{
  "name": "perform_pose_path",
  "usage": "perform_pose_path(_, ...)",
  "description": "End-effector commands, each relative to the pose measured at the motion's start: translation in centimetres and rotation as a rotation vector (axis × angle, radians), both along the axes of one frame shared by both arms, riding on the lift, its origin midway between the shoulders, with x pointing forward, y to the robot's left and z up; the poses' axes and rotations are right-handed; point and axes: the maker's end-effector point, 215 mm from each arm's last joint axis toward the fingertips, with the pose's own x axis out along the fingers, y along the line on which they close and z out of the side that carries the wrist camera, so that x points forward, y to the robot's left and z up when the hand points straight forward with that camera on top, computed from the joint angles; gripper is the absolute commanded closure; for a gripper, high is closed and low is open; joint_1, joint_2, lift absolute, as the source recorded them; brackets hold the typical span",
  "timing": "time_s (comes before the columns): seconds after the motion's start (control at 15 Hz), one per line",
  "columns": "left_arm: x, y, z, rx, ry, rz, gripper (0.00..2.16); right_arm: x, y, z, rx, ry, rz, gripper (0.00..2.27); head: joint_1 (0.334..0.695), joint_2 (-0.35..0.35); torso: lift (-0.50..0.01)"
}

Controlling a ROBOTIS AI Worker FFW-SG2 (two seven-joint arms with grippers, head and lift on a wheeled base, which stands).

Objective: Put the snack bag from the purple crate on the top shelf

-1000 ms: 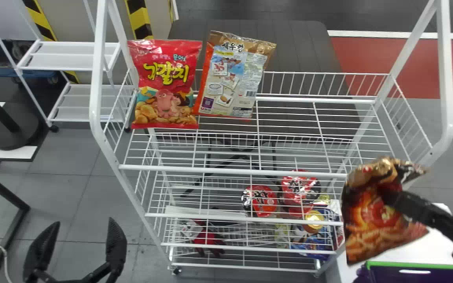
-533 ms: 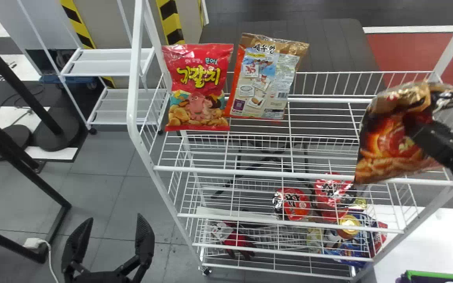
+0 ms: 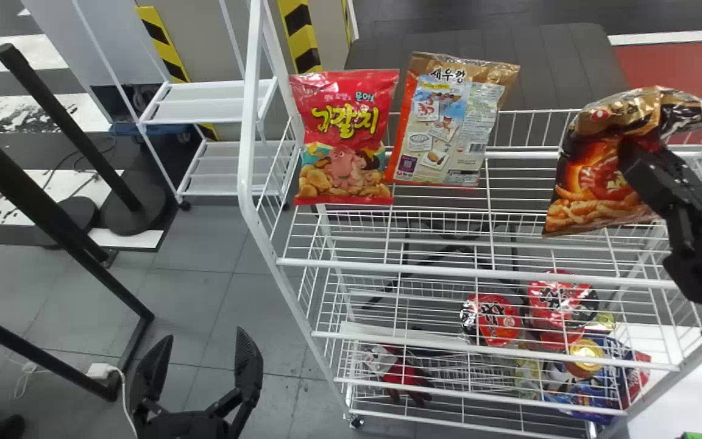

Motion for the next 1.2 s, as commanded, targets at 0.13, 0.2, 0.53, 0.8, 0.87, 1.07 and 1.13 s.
perform_pose_path(0.13,0.0,-0.2,0.4,-0.003,-0.013,-0.003,0.09,2.0,-0.5,-2.3,0.117,0.028,0.007,1.93,0.695,0.197,0.0)
perform_pose_path(0.2,0.1,-0.2,0.7,-0.005,-0.024,-0.003,0.09,2.5,0.0,-3.2,0.172,0.055,0.043,1.93,0.695,0.191,0.0)
perform_pose_path(0.53,-0.1,0.2,0.7,-0.011,-0.027,0.006,0.09,4.0,-0.1,-2.7,0.231,0.046,0.069,1.93,0.695,0.193,0.0)
perform_pose_path(0.8,0.1,-0.6,0.9,-0.018,-0.031,-0.012,0.09,4.4,-1.7,-2.1,0.217,-0.038,0.015,1.9,0.695,0.182,0.0)
perform_pose_path(0.87,0.1,-0.8,0.9,-0.019,-0.032,-0.016,0.09,4.6,-2.1,-1.9,0.219,-0.05,0.004,1.9,0.695,0.174,0.0)
perform_pose_path(1.07,0.0,-1.1,0.8,-0.018,-0.03,-0.022,0.09,5.7,-3.0,-1.7,0.232,-0.07,-0.029,1.9,0.695,0.144,0.0)
perform_pose_path(1.13,-0.1,-1.1,0.8,-0.018,-0.028,-0.022,0.09,5.9,-2.9,-1.8,0.244,-0.072,-0.036,1.9,0.695,0.138,0.0)
